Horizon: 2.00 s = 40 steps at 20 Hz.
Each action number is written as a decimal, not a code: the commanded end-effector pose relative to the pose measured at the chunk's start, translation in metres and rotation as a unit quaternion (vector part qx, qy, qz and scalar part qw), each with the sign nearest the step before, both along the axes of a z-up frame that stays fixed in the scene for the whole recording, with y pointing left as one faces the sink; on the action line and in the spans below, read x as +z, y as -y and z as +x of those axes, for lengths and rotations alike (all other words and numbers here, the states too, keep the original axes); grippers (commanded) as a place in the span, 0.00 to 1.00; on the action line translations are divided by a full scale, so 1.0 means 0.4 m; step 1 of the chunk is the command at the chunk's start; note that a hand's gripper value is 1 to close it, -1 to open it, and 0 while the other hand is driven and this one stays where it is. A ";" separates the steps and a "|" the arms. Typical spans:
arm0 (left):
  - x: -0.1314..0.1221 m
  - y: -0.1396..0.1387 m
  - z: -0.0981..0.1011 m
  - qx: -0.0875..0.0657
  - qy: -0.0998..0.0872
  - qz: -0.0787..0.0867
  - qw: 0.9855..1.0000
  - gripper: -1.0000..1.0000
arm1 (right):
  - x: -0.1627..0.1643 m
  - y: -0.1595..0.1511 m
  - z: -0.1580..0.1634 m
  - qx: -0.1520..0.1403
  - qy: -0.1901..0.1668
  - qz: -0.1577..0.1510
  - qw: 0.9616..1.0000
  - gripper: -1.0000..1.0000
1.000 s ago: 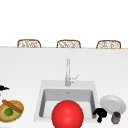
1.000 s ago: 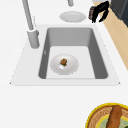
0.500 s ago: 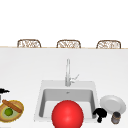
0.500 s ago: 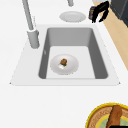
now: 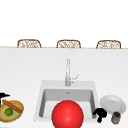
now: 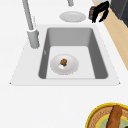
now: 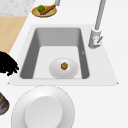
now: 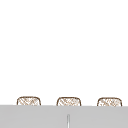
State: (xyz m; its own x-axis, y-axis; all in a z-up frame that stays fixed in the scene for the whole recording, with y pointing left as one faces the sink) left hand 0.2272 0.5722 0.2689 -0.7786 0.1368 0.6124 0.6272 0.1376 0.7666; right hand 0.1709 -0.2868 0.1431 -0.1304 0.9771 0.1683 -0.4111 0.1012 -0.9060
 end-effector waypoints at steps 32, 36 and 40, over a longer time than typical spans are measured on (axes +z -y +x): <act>0.003 0.235 -0.237 0.045 -0.054 0.127 0.989 0.00 | 0.000 0.000 0.000 0.000 0.000 0.000 1.000 0.50; 0.005 0.236 -0.238 0.039 -0.079 0.117 0.989 0.00 | 0.000 0.000 0.000 0.000 0.000 0.000 1.000 0.50; -0.005 0.225 -0.233 0.059 -0.114 0.103 0.986 0.00 | 0.000 0.000 0.000 0.000 0.000 0.000 1.000 0.50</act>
